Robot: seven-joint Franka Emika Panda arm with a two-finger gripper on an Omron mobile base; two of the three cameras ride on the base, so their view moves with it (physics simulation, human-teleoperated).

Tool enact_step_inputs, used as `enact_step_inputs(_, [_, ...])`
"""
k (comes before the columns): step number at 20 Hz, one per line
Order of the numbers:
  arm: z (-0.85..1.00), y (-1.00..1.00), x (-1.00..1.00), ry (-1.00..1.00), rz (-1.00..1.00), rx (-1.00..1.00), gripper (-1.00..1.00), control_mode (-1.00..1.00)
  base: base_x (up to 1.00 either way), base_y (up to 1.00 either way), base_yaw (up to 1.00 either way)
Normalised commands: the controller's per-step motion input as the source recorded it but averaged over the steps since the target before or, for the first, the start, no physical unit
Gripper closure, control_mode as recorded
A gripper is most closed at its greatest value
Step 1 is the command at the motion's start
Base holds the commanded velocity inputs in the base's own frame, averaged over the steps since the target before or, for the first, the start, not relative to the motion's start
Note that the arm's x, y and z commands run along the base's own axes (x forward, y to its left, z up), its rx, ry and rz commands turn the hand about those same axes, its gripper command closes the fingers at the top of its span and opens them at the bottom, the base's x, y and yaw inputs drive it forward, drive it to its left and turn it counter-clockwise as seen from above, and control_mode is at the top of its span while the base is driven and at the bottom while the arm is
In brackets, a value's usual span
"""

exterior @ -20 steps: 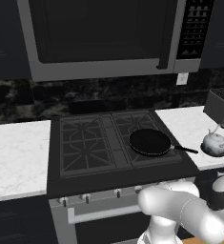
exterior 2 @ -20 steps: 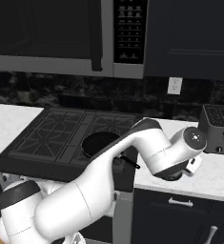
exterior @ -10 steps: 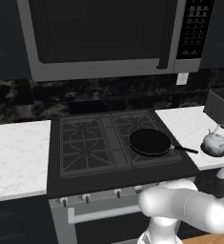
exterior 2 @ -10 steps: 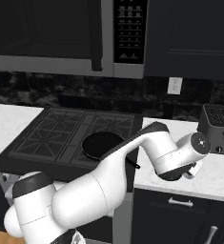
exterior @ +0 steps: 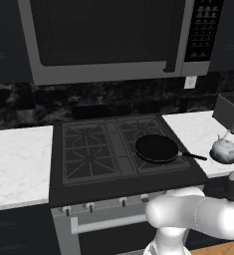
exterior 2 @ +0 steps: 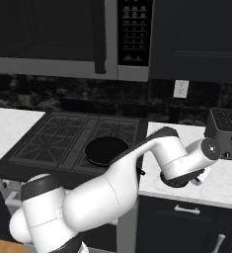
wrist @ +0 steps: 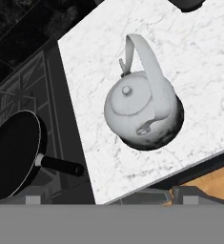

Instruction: Pick the kettle from the counter and place it on a stove burner. Then turn the burner on.

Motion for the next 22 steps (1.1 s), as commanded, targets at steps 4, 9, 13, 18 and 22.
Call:
enact_step_inputs(4, [-0.08, -0.06, 0.12, 0.00, 0.00, 0.01, -1.00, -1.00, 0.00, 0.00, 0.00])
enact_step_inputs(9, [-0.05, -0.07, 0.24, 0.00, 0.00, 0.02, -1.00, -1.00, 0.00, 0.00, 0.00])
enact_step_inputs(13, [0.00, -0.21, 0.23, 0.00, 0.01, 0.01, -1.00, -1.00, 0.00, 0.00, 0.00])
enact_step_inputs(18, [0.00, -0.24, 0.25, 0.00, 0.03, 0.00, -1.00, -1.00, 0.00, 0.00, 0.00])
enact_step_inputs(22, [0.00, -0.33, 0.27, 0.00, 0.06, 0.00, -1.00, -1.00, 0.00, 0.00, 0.00])
